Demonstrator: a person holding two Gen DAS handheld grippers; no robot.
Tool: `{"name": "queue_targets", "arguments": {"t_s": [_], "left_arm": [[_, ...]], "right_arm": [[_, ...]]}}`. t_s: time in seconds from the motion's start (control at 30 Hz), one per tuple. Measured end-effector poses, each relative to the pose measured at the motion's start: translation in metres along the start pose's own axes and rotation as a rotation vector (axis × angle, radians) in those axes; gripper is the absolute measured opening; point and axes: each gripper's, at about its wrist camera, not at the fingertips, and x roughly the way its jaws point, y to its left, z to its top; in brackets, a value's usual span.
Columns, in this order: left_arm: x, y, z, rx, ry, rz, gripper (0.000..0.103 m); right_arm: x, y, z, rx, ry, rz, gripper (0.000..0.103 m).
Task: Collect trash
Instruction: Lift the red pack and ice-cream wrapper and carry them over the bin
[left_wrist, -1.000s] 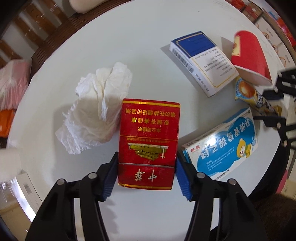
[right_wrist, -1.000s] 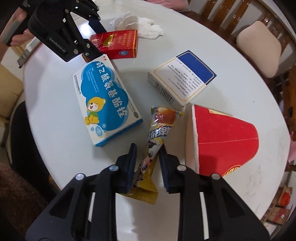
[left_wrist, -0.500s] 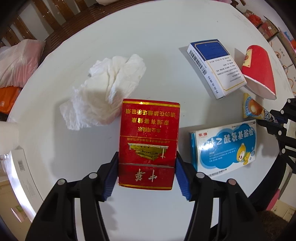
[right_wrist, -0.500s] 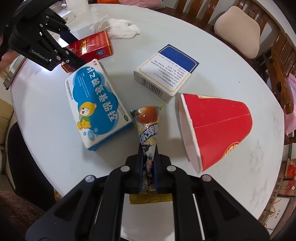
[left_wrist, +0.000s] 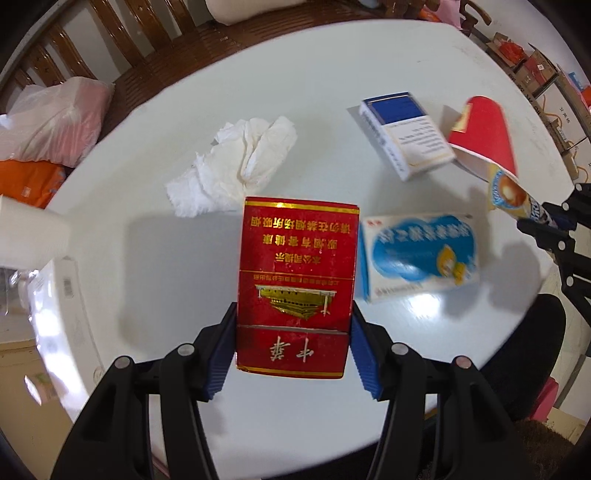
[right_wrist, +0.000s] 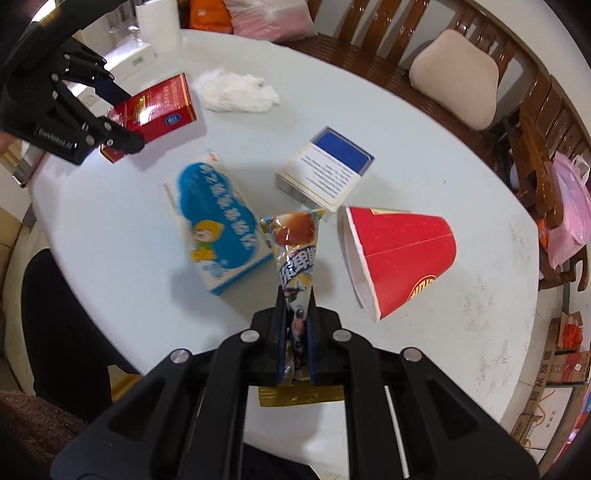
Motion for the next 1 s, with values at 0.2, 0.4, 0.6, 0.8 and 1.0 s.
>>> {"name": "queue_targets", "arguments": {"t_s": [0.2, 0.4, 0.6, 0.8, 1.0], "left_arm": [[-0.03, -0.026, -0.032, 0.009, -0.023, -0.002, 0.055], [-0.052, -0.053, -0.07, 0.02, -0.058, -0.005, 0.055], [-0.046, -0.06, -0.091, 0.02, -0.069, -0.007, 0.055], [-0.032, -0.083, -0.121, 0.047, -0.07, -0.003, 0.055], [-0.018, -0.107, -0.145, 0.074, -0.079, -0.015, 0.055]], "right_arm": [[-0.032, 0.018, -0.006, -0.015, -0.04, 0.004, 0.009], [-0.055, 0.041, -0.021, -0.03, -0.066, -0.002, 0.009], [-0.071, 0.066, -0.038, -0.057, -0.085, 0.006, 0.009], [-0.074, 0.093, -0.058, -0.088, -0.094, 0.021, 0.009], [-0.069, 0.116, -0.075, -0.119, -0.08, 0.037, 0.009]]}}
